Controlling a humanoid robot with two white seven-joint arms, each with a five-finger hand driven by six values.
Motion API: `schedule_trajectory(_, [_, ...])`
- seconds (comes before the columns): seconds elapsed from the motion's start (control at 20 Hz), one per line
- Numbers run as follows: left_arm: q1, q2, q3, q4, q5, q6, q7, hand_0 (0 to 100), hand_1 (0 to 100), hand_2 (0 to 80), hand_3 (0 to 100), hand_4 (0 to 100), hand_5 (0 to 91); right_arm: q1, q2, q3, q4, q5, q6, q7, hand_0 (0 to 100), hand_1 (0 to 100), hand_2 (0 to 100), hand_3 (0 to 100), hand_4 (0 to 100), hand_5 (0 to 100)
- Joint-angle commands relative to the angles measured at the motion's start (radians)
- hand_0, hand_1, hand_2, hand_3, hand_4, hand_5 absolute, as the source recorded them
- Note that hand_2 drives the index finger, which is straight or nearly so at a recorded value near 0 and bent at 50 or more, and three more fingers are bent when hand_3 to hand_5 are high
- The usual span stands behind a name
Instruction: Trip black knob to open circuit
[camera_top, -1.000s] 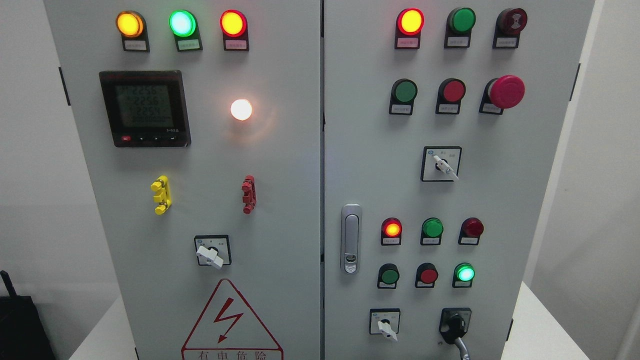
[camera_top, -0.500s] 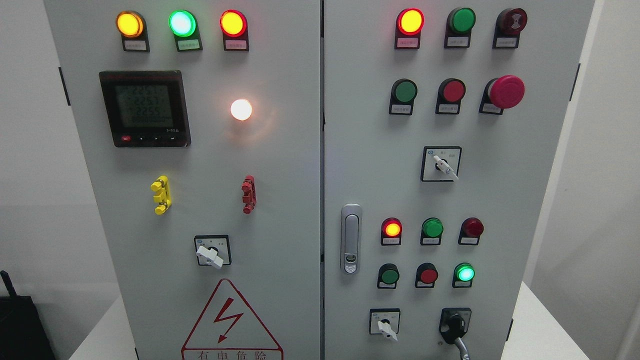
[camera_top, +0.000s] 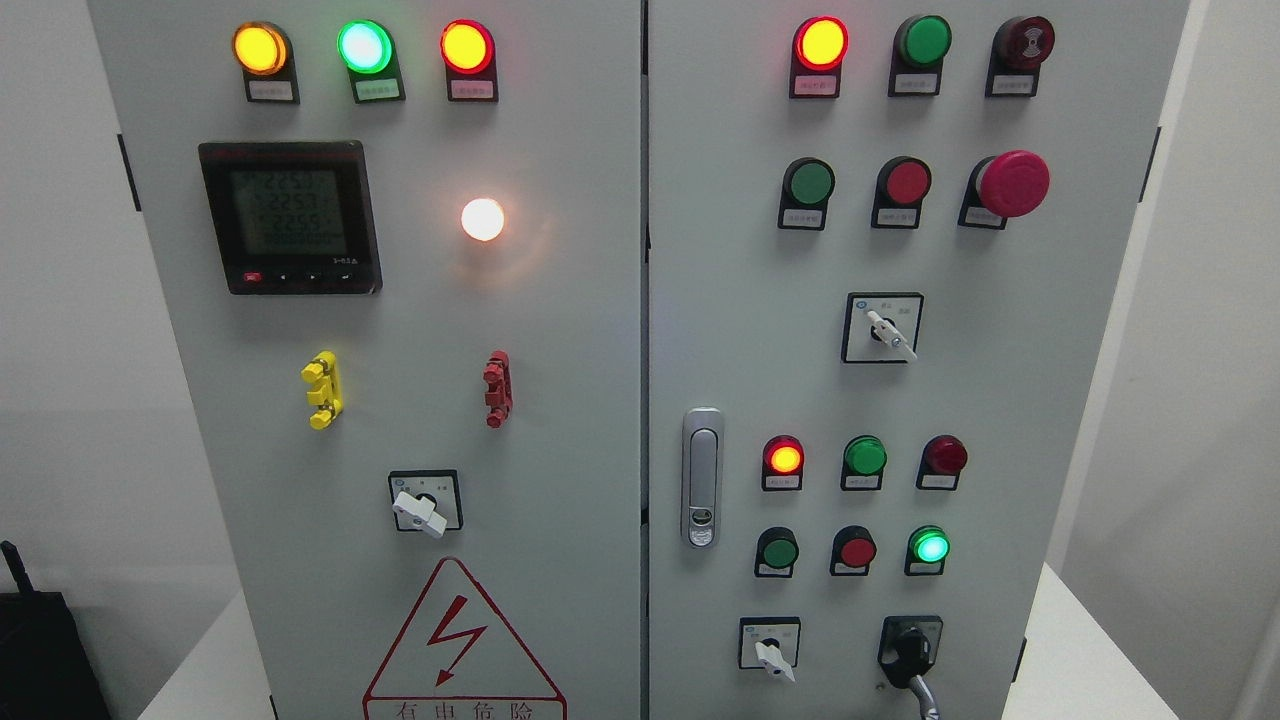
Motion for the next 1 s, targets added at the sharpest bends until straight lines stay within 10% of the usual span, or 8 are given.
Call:
schedule_trajectory(0.0, [0.0,-0.001,0.001,0.001,0.002,0.001,0.0,12,39,0.0,0,0,0.0,-0.02,-0.001,0.032,-0.05,0.004,-0.021,0.027,80,94,3,100,100,93])
schedule_trajectory(0.95, [0.0,-0.001,0.001,0.001,0.002,0.001,0.0,12,39,0.0,0,0,0.0,-0.016,-0.006,0.003,-0.036,0.003,-0.018,0.02,80,94,3,100,100,93])
